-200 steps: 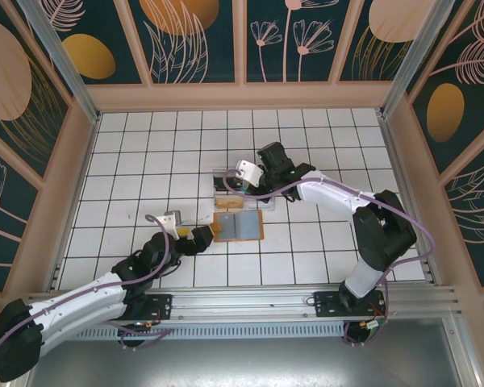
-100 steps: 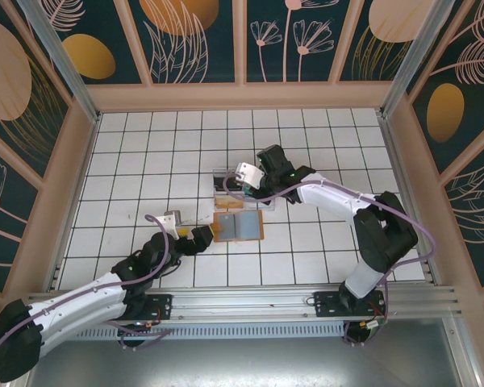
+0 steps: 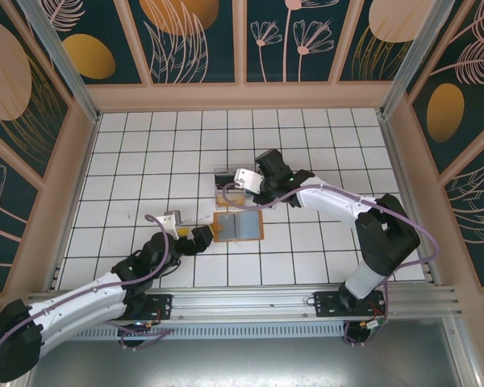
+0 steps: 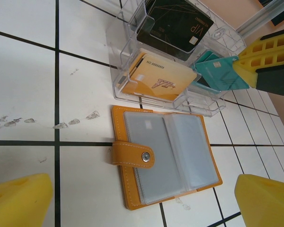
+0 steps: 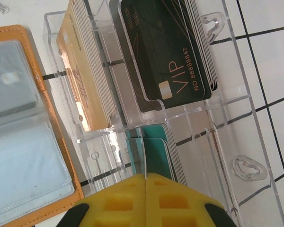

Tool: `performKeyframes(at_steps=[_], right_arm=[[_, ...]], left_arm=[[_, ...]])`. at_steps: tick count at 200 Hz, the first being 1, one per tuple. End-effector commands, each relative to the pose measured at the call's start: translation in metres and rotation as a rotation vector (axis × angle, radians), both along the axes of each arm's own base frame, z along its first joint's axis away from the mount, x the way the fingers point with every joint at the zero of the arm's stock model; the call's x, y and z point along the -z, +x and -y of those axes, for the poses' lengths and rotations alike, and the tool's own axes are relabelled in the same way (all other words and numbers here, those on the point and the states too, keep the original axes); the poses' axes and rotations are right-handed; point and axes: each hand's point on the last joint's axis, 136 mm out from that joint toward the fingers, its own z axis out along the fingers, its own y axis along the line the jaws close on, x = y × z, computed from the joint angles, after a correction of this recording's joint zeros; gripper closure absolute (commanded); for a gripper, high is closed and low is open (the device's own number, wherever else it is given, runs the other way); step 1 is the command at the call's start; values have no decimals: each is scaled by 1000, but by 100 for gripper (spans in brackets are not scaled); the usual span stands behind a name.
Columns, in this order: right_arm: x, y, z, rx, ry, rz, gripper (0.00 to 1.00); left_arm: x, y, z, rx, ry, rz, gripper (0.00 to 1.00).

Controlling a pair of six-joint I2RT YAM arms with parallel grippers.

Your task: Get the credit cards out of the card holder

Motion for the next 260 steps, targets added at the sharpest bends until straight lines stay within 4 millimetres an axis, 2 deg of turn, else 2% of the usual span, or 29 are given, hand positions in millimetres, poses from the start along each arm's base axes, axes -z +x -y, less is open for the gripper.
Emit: performKeyframes(at_steps=[1,31,77,112,163,215,260], right_arm=[[-6,0,2,-5,-53,35,100],[-7,0,-5,-30,-89,47,100],[-7,1,-4,-35,-91,38,100],[-7,-2,4,-62,-140,54,100],[3,-4,11,-83,-198,69,100],[-10,1,0,-97,-201,91,100],[3,-3,10,-102,-249,84,100]], left_arm=[[3,0,-4,-17,5,3,1],[3,1,-3,-17,3,3,1],[4,0,-4,-17,4,1,1],[5,0,-4,-16,2,1,1],[6,0,-4,-15,5,0,1],[6,0,-4,-18,0,1,1],[7,-1,-5,-17,0,-1,1]])
